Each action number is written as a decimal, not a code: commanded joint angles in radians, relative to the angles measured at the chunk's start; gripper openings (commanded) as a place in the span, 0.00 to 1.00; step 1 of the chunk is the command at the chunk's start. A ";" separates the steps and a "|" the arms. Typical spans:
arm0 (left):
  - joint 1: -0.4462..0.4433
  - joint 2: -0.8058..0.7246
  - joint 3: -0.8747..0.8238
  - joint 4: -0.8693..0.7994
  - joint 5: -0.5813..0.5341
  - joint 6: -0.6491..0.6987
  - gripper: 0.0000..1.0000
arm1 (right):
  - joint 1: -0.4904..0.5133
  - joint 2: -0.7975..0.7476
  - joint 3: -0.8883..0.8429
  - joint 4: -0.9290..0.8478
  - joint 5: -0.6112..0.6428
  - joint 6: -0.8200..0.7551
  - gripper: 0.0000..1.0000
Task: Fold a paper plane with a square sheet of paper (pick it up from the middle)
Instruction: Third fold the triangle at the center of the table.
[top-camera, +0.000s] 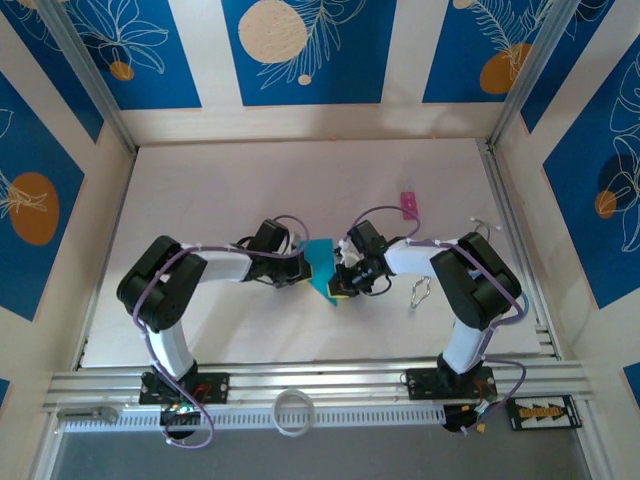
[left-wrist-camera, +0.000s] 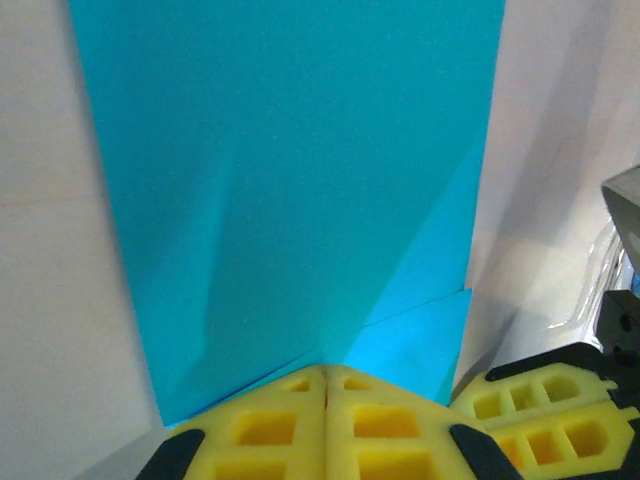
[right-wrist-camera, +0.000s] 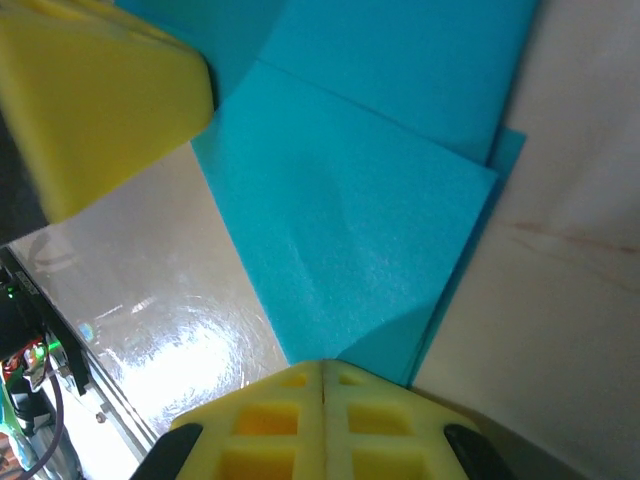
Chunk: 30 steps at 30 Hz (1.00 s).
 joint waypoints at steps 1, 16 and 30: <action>0.034 0.020 -0.015 -0.025 -0.016 0.009 0.02 | -0.002 -0.037 0.030 -0.035 -0.039 -0.005 0.04; 0.046 -0.008 -0.053 -0.022 0.003 0.011 0.01 | 0.074 0.070 0.092 0.010 0.005 0.032 0.06; 0.050 -0.066 -0.107 -0.011 0.000 -0.023 0.00 | 0.036 -0.154 -0.141 0.056 -0.001 0.068 0.07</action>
